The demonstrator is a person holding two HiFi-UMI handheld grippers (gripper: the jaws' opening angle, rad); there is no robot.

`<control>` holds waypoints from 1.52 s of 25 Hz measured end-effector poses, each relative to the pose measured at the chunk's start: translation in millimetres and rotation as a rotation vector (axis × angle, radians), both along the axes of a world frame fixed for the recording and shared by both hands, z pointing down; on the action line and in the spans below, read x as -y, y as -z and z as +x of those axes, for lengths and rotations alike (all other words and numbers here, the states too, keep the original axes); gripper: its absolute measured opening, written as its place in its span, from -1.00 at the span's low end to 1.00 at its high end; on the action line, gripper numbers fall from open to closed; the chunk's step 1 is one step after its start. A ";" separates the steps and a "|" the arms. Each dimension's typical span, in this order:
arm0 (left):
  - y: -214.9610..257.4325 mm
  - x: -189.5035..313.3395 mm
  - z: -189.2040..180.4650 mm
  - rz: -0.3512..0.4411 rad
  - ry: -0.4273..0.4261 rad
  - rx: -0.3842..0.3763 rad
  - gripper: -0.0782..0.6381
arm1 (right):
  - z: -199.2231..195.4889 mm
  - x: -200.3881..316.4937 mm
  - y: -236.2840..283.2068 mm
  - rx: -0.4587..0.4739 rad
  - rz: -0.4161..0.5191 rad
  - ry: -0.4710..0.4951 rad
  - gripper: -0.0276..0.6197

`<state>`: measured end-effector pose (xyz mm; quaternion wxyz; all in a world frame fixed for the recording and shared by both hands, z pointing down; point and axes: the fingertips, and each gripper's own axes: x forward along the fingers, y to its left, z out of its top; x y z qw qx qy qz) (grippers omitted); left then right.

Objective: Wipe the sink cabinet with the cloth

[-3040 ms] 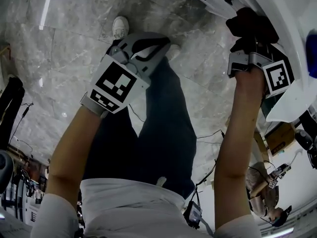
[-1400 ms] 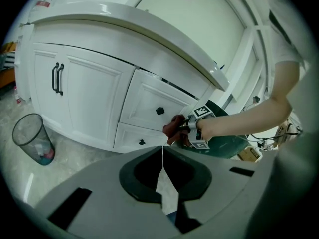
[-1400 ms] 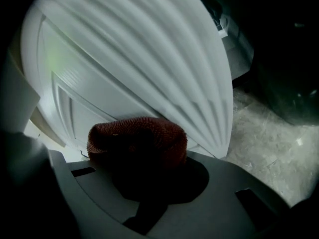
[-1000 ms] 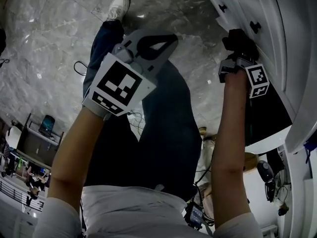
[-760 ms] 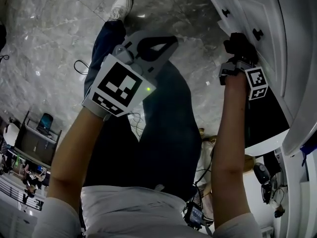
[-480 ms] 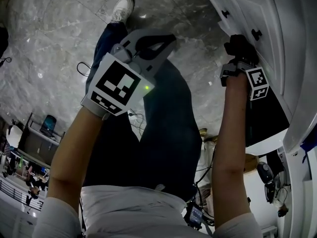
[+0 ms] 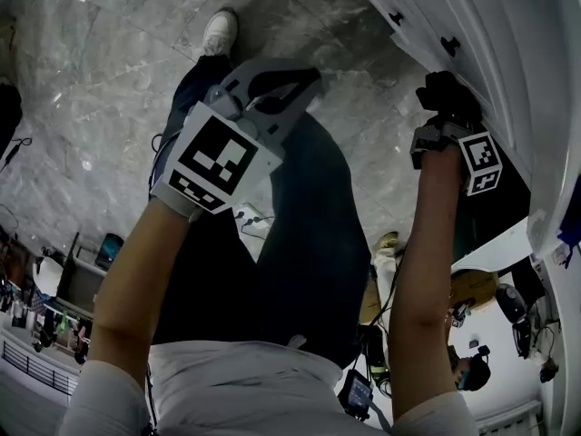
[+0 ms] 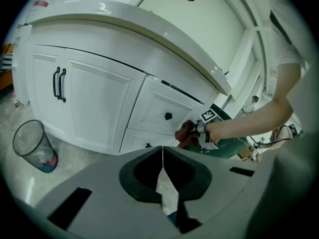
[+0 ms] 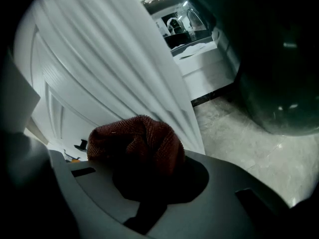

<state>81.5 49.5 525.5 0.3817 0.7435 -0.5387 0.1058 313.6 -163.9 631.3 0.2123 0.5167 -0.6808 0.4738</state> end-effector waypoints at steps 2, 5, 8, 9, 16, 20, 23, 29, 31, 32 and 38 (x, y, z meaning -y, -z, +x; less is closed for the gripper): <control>4.5 4.1 0.7 0.006 -0.029 0.003 -0.75 | -0.2 0.2 13.6 0.013 0.011 -0.010 -0.78; 16.5 8.7 2.9 0.020 -0.083 0.009 -0.75 | 0.6 -1.0 38.2 0.026 0.037 -0.035 -0.78; 19.1 10.3 5.5 0.025 -0.137 0.009 -0.75 | 2.2 -1.9 56.7 0.042 0.075 -0.061 -0.78; 19.6 10.5 6.0 0.027 -0.155 0.010 -0.75 | 2.3 -1.7 62.5 0.047 0.088 -0.065 -0.78; 33.1 11.1 2.7 0.046 -0.274 0.023 -0.75 | 2.9 -4.9 110.4 0.051 0.218 -0.041 -0.78; 39.0 13.4 0.5 0.052 -0.314 0.029 -0.75 | 0.8 -2.4 138.4 0.043 0.316 -0.030 -0.78; 40.1 13.3 -3.4 0.054 -0.364 0.031 -0.75 | -2.5 -8.7 156.9 0.067 0.389 -0.064 -0.78; 58.4 13.9 1.6 0.066 -0.456 0.029 -0.75 | -11.0 -27.3 195.5 0.050 0.480 -0.043 -0.78; 68.2 15.0 3.2 0.077 -0.485 0.027 -0.75 | -12.9 -40.2 203.7 0.053 0.476 -0.055 -0.78; 72.5 16.1 3.9 0.083 -0.502 0.029 -0.75 | -13.7 -47.5 207.1 0.054 0.473 -0.062 -0.78; 98.2 25.3 6.4 0.109 -0.561 0.028 -0.75 | -37.2 -88.8 231.8 0.070 0.462 0.001 -0.78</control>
